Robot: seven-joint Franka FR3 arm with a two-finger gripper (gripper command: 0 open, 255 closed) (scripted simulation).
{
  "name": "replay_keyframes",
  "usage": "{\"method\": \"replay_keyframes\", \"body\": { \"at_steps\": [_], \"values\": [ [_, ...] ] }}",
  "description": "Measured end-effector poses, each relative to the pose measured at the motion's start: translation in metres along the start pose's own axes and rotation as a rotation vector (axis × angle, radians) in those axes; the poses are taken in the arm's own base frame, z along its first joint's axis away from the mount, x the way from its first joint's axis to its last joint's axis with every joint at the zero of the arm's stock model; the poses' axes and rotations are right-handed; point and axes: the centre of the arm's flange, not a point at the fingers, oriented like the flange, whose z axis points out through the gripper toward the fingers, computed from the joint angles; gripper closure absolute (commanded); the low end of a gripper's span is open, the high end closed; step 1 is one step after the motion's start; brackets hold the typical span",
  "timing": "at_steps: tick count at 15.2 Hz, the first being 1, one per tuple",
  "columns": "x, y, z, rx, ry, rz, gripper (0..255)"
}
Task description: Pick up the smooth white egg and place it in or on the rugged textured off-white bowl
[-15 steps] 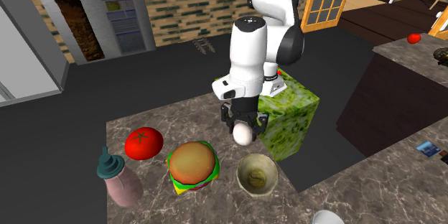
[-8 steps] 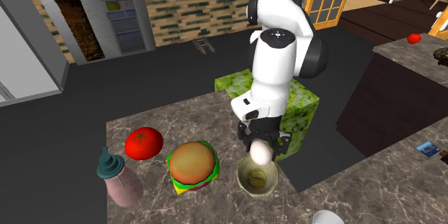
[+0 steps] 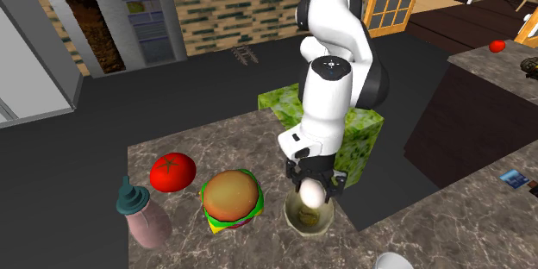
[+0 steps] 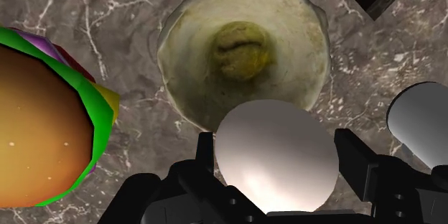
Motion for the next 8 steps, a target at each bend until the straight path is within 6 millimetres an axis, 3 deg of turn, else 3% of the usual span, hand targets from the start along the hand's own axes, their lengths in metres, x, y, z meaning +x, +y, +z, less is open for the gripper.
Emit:
{"method": "replay_keyframes", "body": {
  "at_steps": [5, 8],
  "values": [
    [-0.002, 0.001, 0.026, 0.000, 0.000, 0.000, 255],
    [-0.002, 0.002, 0.030, 0.000, 0.000, 0.000, 255]
  ]
}}
